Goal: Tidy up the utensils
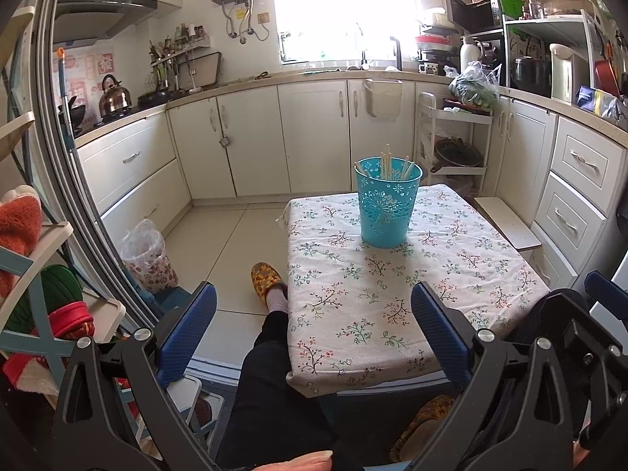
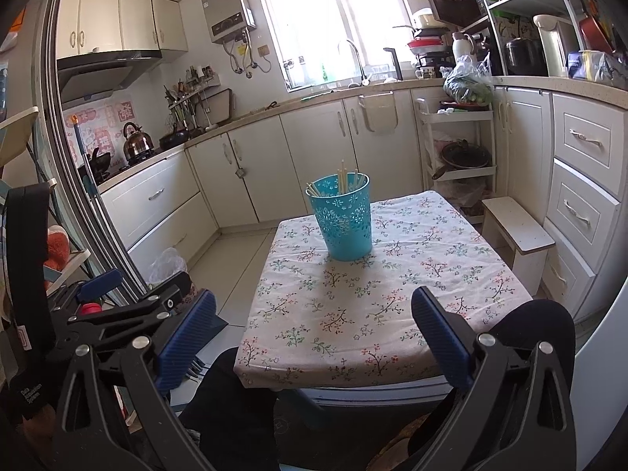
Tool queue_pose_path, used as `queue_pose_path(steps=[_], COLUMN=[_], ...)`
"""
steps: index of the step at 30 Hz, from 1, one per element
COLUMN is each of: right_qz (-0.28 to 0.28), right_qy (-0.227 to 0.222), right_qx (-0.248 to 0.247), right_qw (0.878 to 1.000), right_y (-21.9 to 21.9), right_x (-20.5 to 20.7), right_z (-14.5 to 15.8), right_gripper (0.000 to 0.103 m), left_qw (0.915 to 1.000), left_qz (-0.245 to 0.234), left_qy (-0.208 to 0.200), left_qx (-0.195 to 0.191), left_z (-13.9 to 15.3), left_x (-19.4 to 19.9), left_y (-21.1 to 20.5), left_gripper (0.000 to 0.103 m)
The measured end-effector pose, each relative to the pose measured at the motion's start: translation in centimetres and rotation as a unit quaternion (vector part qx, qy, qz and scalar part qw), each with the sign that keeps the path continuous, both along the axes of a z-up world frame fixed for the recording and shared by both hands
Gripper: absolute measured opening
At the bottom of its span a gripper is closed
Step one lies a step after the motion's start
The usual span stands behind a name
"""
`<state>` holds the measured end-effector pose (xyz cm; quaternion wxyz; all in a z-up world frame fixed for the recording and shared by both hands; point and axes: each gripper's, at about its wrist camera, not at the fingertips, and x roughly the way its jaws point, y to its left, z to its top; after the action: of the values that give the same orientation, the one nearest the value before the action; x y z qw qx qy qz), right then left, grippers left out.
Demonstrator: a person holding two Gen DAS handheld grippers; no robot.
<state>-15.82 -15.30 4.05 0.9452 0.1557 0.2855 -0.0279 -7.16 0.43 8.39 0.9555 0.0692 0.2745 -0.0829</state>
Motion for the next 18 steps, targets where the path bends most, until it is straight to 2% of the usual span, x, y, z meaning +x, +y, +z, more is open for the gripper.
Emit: queue_pose_path(steps=[8, 18], right_qz=[0.002, 0.002], right_qy=[-0.011, -0.021], right_qx=[-0.007, -0.012], right_qw=[1.000, 1.000], right_y=[0.33, 0.53], right_x=[-0.23, -0.50], right_z=[0.29, 0.51], right_gripper=[0.096, 0.096], left_qw=[0.9998, 0.9999], left_qz=[-0.009, -0.005], left_qy=[0.000, -0.001], left_qx=[-0.016, -0.014], left_z=[0.05, -0.02], left_x=[-0.28, -0.27], left_y=[0.22, 0.26], left_gripper=[0.095, 0.095])
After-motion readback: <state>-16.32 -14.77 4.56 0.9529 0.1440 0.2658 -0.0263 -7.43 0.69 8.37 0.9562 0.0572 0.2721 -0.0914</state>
